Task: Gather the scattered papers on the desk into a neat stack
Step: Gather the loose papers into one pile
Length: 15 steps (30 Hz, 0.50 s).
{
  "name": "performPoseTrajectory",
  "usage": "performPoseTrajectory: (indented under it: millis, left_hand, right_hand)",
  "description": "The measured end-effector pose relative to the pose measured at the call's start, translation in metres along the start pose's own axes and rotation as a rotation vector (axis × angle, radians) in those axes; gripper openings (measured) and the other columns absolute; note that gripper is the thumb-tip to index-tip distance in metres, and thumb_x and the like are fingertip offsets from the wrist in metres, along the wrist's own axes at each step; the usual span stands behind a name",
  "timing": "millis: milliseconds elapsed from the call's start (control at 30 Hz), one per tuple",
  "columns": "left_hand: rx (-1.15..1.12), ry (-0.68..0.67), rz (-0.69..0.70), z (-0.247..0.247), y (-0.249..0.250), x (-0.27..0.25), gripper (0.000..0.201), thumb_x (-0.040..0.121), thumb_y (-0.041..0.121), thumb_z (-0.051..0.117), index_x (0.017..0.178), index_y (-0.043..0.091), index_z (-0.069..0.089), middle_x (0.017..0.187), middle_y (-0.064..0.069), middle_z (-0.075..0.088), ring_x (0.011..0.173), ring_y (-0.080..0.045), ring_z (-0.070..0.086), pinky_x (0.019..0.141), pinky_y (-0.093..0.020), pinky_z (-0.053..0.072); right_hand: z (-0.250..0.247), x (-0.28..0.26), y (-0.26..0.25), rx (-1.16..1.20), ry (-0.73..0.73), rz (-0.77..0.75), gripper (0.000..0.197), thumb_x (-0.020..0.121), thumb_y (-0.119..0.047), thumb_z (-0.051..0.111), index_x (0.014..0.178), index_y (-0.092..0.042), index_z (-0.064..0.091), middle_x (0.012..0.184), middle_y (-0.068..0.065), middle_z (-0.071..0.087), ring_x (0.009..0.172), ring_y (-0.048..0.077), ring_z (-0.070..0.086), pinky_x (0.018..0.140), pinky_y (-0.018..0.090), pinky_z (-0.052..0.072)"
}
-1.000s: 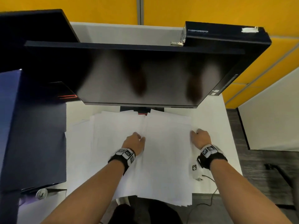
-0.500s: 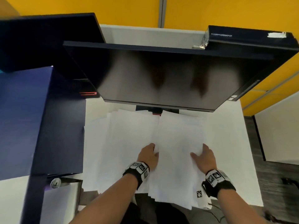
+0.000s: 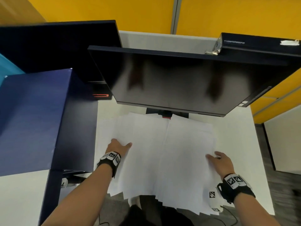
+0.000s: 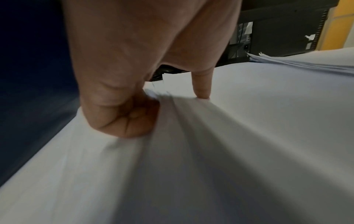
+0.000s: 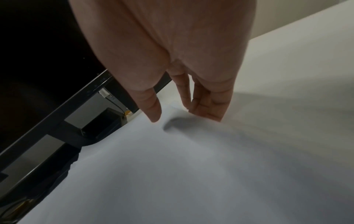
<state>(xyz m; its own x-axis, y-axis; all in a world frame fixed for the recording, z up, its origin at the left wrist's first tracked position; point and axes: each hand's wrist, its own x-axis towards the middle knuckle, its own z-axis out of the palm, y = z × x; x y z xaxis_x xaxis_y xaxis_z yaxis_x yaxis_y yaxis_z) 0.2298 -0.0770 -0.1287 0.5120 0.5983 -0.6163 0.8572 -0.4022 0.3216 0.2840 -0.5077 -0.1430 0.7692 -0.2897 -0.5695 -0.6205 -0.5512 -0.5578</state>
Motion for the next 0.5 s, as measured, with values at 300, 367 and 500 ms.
performPoseTrajectory:
  millis: [300,367,500]
  left_hand:
    - [-0.116,-0.127,0.246,0.047,0.031,-0.041,0.048,0.087,0.045,0.067,0.119,0.009,0.067,0.120,-0.011,0.070,0.112,-0.030,0.065,0.087,-0.027,0.048]
    - [-0.150,-0.125,0.239,0.041,0.028,-0.039,0.046,0.087,0.043,0.068,0.120,0.010,0.067,0.120,-0.009,0.071,0.111,-0.029,0.065,0.089,-0.027,0.049]
    - [-0.262,-0.065,0.244,0.014,0.015,-0.031,0.037,0.090,0.033,0.068,0.121,0.013,0.066,0.118,-0.007,0.072,0.103,-0.023,0.066,0.089,-0.025,0.048]
  right_hand:
    - [0.023,-0.015,-0.022,-0.076,-0.037,-0.064,0.051,0.085,-0.021,0.069,0.129,-0.004,0.052,0.124,0.017,0.063,0.111,0.037,0.061,0.094,0.043,0.049]
    - [0.017,-0.014,-0.017,-0.062,-0.032,-0.052,0.050,0.085,-0.019,0.068,0.130,-0.004,0.052,0.123,0.017,0.063,0.107,0.035,0.061,0.095,0.043,0.049]
    - [0.005,-0.015,0.004,-0.033,0.016,0.013,0.051,0.084,-0.025,0.070,0.127,-0.005,0.052,0.121,0.017,0.064,0.098,0.031,0.061,0.094,0.044,0.049]
